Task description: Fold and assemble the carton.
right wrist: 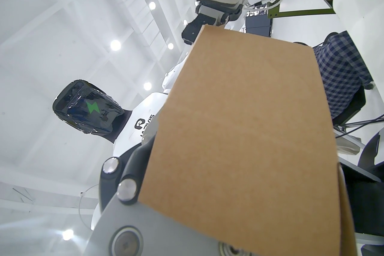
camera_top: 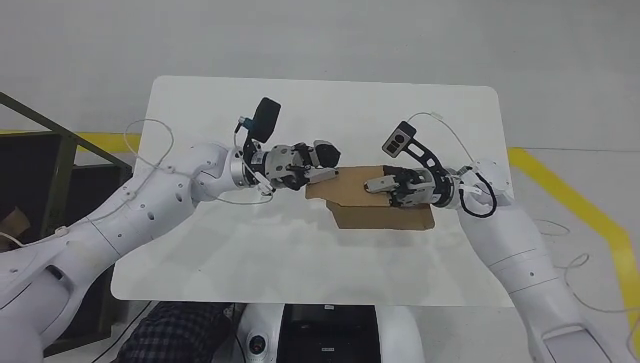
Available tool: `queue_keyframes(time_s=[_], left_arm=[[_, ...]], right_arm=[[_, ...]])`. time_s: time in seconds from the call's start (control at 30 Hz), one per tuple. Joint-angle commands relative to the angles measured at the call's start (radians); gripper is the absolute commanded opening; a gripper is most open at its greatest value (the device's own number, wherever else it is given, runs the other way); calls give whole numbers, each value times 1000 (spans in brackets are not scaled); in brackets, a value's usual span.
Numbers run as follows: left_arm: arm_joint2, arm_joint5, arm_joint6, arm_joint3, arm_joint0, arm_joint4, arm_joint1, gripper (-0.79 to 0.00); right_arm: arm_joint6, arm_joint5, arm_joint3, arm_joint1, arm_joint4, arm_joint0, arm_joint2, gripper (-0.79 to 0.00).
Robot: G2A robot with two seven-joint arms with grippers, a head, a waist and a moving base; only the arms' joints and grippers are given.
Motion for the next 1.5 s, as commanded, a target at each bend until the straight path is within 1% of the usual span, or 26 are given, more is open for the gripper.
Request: queue_keyframes(time_s=[0.0,0.17,0.33,0.47,0.57,0.63,0.83,1.07,1.47], left_arm=[[-1,0,8,3,-1,3,1,-493],[-24,0,36,17,-2,33,15,-489],[-58,0,57,24,10,79,44,-465],[-83,0,71,35,34,97,68,-459],[-87,0,61,33,51,96,80,-456],[-83,0,46,30,57,86,82,-456],[-65,0,0,8,48,53,71,-456],[-31,0,-52,-7,25,25,44,-449],[5,0,-81,1,3,2,6,-446]], right_arm=[[-1,-1,2,0,-2,1,-1,-785],[-3,-3,11,1,-7,3,8,-785],[-9,-3,17,5,-23,2,19,-785],[-13,-1,20,7,-31,2,24,-785],[-9,-1,14,7,-29,1,27,-785],[-8,-1,6,7,-28,-1,26,-785],[-15,3,-9,5,-31,-4,16,-785],[-20,2,-8,2,-31,0,7,-785],[-14,4,-4,0,-30,5,-2,-785]])
